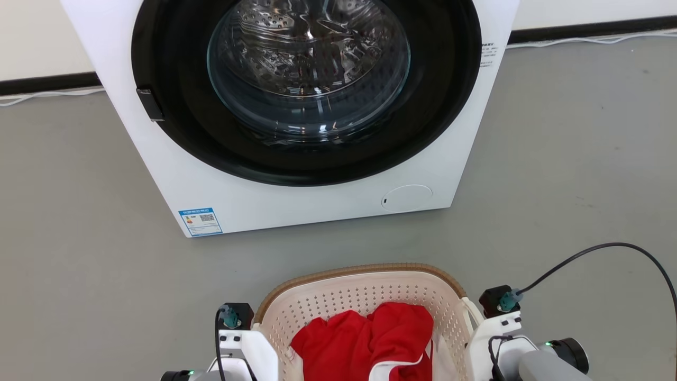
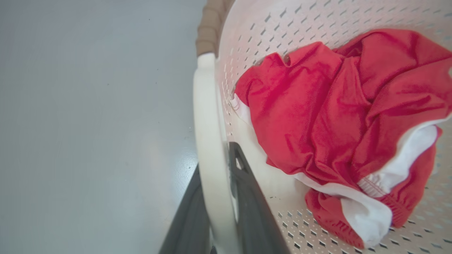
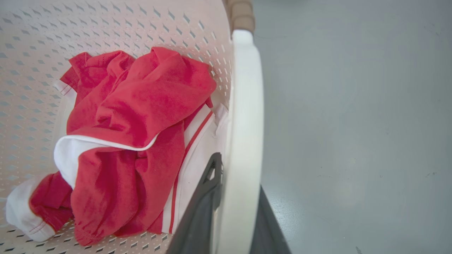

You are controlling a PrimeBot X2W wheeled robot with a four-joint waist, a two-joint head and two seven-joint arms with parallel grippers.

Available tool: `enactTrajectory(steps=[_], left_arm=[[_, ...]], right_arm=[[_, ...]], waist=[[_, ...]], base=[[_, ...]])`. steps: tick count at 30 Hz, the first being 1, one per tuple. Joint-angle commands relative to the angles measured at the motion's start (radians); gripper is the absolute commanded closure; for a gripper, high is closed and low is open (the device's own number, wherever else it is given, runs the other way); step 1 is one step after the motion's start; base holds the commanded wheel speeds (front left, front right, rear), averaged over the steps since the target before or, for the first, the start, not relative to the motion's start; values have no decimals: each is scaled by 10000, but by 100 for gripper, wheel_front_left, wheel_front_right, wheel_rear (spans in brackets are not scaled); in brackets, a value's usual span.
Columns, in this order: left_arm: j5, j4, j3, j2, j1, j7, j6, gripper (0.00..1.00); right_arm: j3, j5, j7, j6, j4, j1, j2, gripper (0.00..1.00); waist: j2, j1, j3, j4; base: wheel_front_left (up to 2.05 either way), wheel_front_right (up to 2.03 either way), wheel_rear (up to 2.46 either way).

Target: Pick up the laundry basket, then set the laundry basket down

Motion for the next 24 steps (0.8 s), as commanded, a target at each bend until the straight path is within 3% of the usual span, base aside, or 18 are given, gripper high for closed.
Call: enactTrajectory(steps=[1, 24], left_arm=[[30, -119, 88, 106, -212, -63, -99, 100], [-103, -34, -109, 106, -194, 112, -145, 100]], right_arm=[[323, 31, 52, 92, -165, -3, 218, 100], [1112, 969, 289, 92, -148, -106, 218, 100]], waist=[[-1, 0, -39, 14], [-1, 0, -264, -63]], base=[[0, 0, 0], [0, 0, 0]])
